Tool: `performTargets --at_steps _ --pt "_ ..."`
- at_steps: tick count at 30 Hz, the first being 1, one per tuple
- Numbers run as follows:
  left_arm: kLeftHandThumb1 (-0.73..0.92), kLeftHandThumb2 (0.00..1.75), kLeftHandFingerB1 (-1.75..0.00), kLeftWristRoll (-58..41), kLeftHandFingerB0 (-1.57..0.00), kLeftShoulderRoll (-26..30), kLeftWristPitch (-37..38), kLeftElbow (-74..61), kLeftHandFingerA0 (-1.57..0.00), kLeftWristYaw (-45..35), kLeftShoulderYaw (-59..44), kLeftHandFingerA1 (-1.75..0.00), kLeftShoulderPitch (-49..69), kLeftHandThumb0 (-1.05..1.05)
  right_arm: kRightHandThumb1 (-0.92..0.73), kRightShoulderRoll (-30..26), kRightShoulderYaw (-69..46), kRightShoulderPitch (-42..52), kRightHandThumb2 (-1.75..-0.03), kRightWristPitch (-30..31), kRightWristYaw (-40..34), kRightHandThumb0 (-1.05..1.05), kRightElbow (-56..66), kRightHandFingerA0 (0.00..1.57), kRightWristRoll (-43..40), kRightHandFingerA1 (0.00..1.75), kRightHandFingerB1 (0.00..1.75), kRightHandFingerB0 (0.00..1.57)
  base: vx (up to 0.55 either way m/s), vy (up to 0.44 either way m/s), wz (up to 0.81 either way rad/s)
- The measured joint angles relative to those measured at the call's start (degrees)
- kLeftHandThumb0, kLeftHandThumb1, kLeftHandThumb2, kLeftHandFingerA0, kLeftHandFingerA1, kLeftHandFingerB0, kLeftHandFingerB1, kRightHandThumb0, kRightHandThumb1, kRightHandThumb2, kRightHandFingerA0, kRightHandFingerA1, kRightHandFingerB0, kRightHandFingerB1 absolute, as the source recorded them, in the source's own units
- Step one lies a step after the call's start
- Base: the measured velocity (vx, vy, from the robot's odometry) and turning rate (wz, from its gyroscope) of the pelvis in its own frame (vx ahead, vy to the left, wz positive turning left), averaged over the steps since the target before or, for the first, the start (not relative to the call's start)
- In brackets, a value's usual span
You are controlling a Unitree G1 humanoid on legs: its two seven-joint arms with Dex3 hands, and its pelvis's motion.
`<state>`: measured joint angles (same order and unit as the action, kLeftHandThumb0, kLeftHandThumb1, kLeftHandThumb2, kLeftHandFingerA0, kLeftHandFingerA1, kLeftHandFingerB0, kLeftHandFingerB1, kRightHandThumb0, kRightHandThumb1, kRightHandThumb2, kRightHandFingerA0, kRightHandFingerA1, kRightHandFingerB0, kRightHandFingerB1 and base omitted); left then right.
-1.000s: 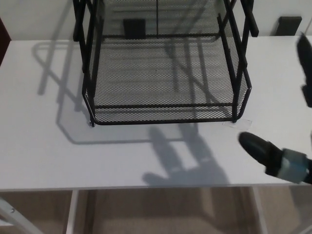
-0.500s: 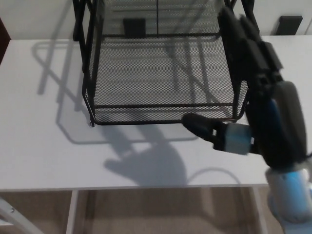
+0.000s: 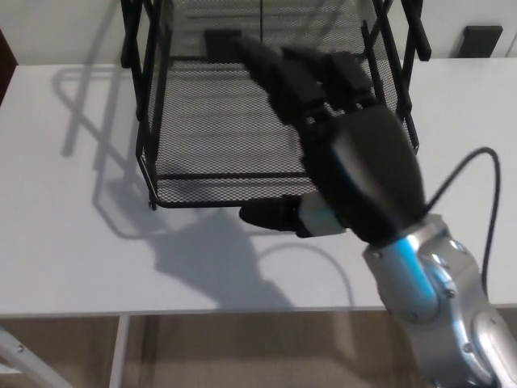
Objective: The robot walks towards a file tray kept in the middle of a desk and uses its right hand to grab a tray and pulls it out towards itself
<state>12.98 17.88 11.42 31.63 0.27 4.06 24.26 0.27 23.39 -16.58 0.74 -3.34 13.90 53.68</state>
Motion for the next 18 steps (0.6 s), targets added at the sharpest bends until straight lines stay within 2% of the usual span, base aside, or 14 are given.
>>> performTargets --at_steps 1,2,3,6,7,9,14,16,17,18 --pt "0.48 0.64 -0.38 0.0 -0.15 0.0 0.0 0.0 -0.37 0.0 0.0 -0.52 -0.1 -0.37 -0.42 0.0 0.5 -0.5 -0.55 0.4 0.2 -0.83 -0.6 0.00 0.7 0.45 0.31 0.00 0.00 0.000 0.00" --pt "0.48 0.64 -0.38 0.1 -0.15 0.0 0.0 0.0 -0.37 0.0 0.1 -0.52 -0.1 -0.37 -0.42 -0.1 1.4 -1.4 -0.55 1.0 0.6 -0.83 -1.5 0.00 1.9 0.45 0.31 0.00 0.00 0.000 0.00" --pt "0.49 0.64 -0.38 0.1 -0.15 0.0 0.0 0.0 -0.36 0.0 0.1 -0.52 -0.2 -0.37 -0.45 -0.2 1.7 -1.9 -0.50 1.2 0.7 -0.86 -2.0 0.00 2.4 0.61 0.42 0.00 0.00 0.000 0.00" --pt "0.49 0.64 -0.38 0.1 -0.14 0.0 0.0 0.0 -0.35 -0.1 0.2 -0.52 -0.4 -0.37 -0.46 -0.3 3.5 -3.6 -0.50 2.5 1.5 -0.92 -4.0 0.00 5.1 0.62 0.44 0.00 0.00 0.000 0.00" --pt "0.50 0.64 -0.37 0.1 -0.14 0.0 0.0 0.0 -0.34 -0.1 0.3 -0.51 -0.5 -0.36 -0.35 -0.4 4.2 -4.2 -0.78 3.0 1.9 -0.98 -4.7 0.00 6.0 0.73 0.62 0.00 0.00 0.000 0.00" --pt "0.50 0.64 -0.38 0.2 -0.14 0.0 0.0 0.0 -0.35 -0.2 0.4 -0.52 -0.5 -0.36 -0.27 -0.5 5.4 -5.1 -0.75 3.8 2.5 -0.95 -5.7 0.00 7.8 0.75 0.65 0.00 0.00 0.000 0.00" --pt "0.50 0.64 -0.37 0.3 -0.14 0.1 0.0 0.0 -0.34 -0.6 0.9 -0.51 -0.7 -0.36 -0.28 -0.6 8.2 -7.0 -0.77 5.9 4.3 -0.96 -8.3 0.00 12.3 0.76 0.66 0.00 0.00 0.000 0.00" --pt "0.50 0.64 -0.37 0.4 -0.14 0.2 0.0 0.0 -0.34 -0.7 1.1 -0.51 -0.7 -0.36 -0.32 -0.8 9.2 -7.6 -0.75 6.7 5.1 -1.03 -9.2 0.00 14.0 0.74 0.64 0.00 0.00 0.000 0.00" --pt "0.50 0.64 -0.37 0.4 -0.14 0.2 0.0 0.0 -0.35 -0.8 1.2 -0.51 -0.8 -0.36 -0.26 -0.8 9.7 -8.0 -0.74 7.1 5.6 -0.95 -9.7 0.00 14.9 0.76 0.65 0.00 0.00 0.000 0.00" --pt "0.49 0.64 -0.37 0.4 -0.14 0.3 0.0 0.0 -0.35 -0.8 1.3 -0.51 -0.8 -0.37 -0.37 -0.9 10.0 -8.3 -0.53 7.4 6.0 -0.92 -10.0 0.00 15.6 0.77 0.61 0.00 0.00 0.000 0.00"
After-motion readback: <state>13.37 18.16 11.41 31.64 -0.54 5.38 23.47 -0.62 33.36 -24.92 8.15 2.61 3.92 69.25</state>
